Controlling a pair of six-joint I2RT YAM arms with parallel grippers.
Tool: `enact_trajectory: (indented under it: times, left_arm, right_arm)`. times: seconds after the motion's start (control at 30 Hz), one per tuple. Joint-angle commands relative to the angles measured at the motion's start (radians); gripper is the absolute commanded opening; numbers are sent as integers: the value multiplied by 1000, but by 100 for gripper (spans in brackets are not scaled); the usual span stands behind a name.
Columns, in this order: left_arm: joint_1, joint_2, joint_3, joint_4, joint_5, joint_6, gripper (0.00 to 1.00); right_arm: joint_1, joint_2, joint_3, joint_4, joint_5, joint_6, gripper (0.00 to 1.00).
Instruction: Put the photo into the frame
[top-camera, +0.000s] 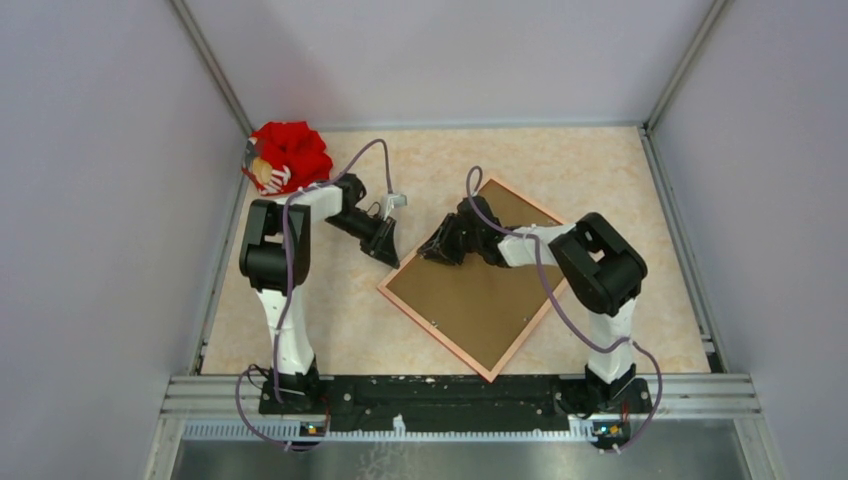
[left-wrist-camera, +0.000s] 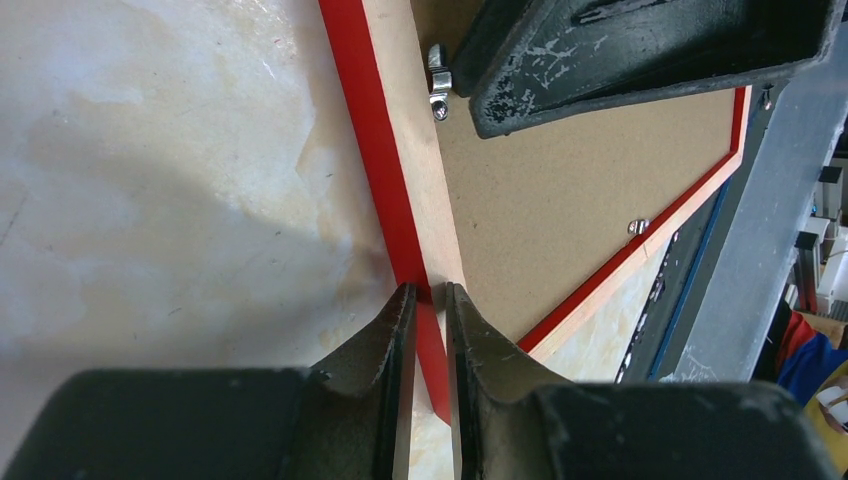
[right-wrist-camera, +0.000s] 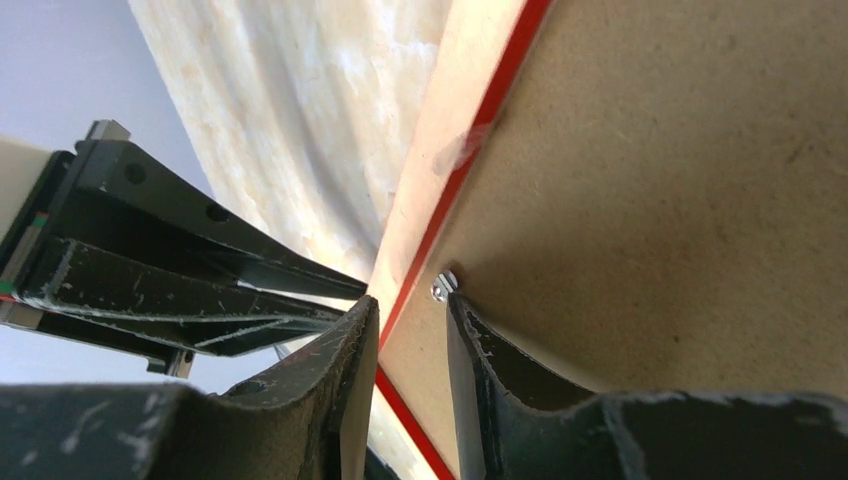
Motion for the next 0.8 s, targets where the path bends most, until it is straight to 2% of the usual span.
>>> enact_trajectory:
  times: [0.0, 0.77]
  left_arm:
    - [1, -38, -22, 11, -35, 25, 22]
    - [-10, -22, -29, 26, -19, 26, 22]
  right_arm:
    - [0, 24, 48, 22, 34, 11, 32]
    - [-1, 121, 140, 35, -26, 17, 29]
